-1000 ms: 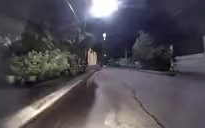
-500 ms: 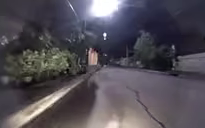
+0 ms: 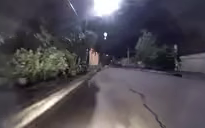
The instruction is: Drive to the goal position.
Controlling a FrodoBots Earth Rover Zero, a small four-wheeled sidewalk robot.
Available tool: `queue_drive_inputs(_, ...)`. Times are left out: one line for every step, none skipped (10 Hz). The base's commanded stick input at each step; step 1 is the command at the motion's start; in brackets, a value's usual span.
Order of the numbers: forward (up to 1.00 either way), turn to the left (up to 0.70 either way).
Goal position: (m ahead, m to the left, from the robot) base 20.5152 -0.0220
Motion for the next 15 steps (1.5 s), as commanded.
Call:
queue_drive_inputs(0.5,0.0)
queue_drive_inputs(0.5,0.0)
queue_drive_inputs(0.5,0.0)
queue_drive_inputs(0.5,0.0)
queue_drive_inputs(0.5,0.0)
queue_drive_inputs(0.5,0.0)
queue_drive_inputs(0.5,0.0)
queue_drive_inputs(0.5,0.0)
queue_drive_inputs(0.5,0.0)
queue_drive_inputs(0.5,0.0)
queue_drive_inputs(0.5,0.0)
queue_drive_inputs(0.5,0.0)
queue_drive_inputs(0.5,0.0)
queue_drive_inputs(0.5,0.0)
queue_drive_inputs(0.5,0.0)
